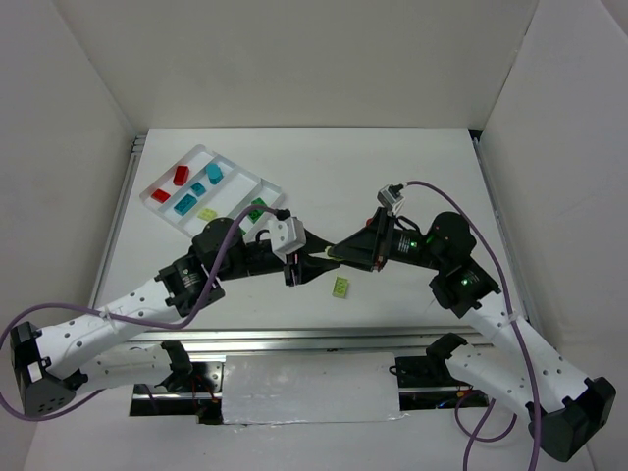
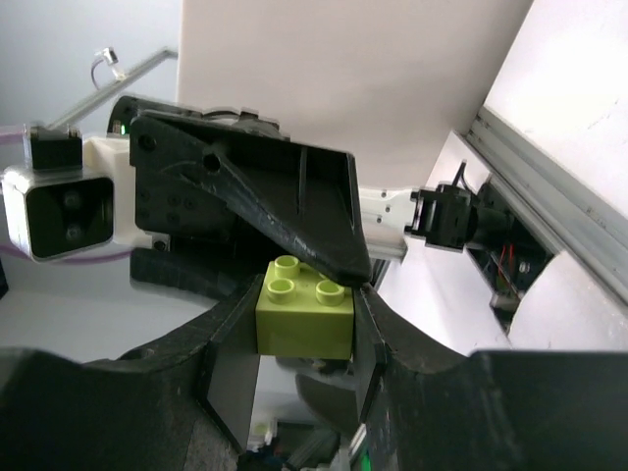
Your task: Sort the legos into containers by color
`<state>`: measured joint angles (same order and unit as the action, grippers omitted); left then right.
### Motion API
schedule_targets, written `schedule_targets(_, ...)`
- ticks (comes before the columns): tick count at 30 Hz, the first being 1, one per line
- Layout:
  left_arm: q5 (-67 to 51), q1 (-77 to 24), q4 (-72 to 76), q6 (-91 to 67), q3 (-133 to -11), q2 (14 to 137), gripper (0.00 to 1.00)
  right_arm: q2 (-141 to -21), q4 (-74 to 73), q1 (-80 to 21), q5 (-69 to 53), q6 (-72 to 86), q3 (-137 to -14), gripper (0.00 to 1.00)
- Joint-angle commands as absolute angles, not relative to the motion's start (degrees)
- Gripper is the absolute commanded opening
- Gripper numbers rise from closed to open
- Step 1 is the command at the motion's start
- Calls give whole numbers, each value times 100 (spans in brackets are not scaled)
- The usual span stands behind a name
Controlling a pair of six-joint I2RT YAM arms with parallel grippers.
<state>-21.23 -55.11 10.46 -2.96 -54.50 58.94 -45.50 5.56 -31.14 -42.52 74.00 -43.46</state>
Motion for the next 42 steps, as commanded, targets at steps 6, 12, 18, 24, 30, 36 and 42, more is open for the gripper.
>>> schedule_targets(6, -1795, -5537, 1222, -316, -5757, 5836, 0, -4509, 888, -3138, -4228, 7313, -4386, 3)
schedule_targets(12, -1004, -5520, 1274, -378, -5679, 5766, 0, -4500, 653, -3112, -4141, 7164, -4350, 100)
schedule_targets(18, -88, -4844, 1319, -877, -5309, 5485, 0, -4386, 246, -2533, -4007, 6838, -4211, 100)
schedule_targets(24, 2340, -3896, 373, -1535, -5710, 5843, 0, -3965, 106, -1426, -4148, 6785, -3780, 100)
schedule_targets(30, 3628, -2243, -2026, -3020, -8070, 8521, 0, -4007, 132, -1292, -4377, 6654, -3586, 100)
schedule_targets(36, 3560, -1530, -3779, -3524, -9983, 10827, 0, -4060, -403, -1222, -4298, 6083, -3586, 100)
schedule_targets(42, 3103, -1257, -3665, -3656, -10037, 11591, 14, -4210, -326, -1169, -4412, 5941, -3472, 100)
